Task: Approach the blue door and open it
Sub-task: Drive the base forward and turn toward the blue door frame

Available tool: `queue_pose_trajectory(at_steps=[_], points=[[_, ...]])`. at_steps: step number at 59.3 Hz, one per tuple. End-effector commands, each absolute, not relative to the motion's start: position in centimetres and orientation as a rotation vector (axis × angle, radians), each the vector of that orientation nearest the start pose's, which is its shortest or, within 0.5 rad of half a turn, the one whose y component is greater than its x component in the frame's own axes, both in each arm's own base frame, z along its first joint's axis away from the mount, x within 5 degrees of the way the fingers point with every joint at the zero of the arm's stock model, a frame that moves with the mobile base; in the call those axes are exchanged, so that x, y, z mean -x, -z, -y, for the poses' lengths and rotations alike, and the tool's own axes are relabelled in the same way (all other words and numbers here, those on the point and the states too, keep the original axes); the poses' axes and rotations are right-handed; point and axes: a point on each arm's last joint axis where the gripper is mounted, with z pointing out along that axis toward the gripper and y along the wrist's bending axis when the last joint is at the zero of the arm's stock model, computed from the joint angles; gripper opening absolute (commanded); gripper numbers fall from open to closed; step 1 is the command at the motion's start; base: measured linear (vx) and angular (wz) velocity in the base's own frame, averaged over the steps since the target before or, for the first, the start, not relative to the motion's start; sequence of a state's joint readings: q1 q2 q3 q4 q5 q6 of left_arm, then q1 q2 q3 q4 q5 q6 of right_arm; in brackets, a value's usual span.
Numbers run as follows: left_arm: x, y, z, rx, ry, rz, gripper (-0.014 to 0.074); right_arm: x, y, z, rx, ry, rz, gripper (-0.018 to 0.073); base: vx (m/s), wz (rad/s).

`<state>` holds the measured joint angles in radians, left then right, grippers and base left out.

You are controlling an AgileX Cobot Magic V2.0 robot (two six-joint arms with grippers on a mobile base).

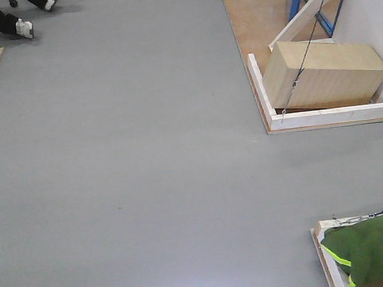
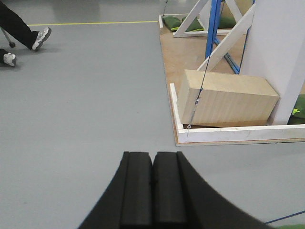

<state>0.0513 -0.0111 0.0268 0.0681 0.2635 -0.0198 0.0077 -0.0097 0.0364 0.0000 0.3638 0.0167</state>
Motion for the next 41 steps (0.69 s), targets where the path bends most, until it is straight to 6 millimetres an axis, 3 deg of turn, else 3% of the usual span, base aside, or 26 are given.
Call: queue_pose_trajectory(at_steps=[1, 41], points=[[-5.42, -19.74, -0.39, 0.020, -0.078, -1.649, 0.0073, -5.40, -17.90, -0.04, -0.007, -0.015, -1.766, -0.0001, 0.00, 0.00], [-5.39, -19.73, -0.39, 0.020, -0.079, -1.648, 0.0073, -5.39, -17.91, -0.04, -0.007, -0.015, -1.763, -0.0001, 0.00, 0.01]])
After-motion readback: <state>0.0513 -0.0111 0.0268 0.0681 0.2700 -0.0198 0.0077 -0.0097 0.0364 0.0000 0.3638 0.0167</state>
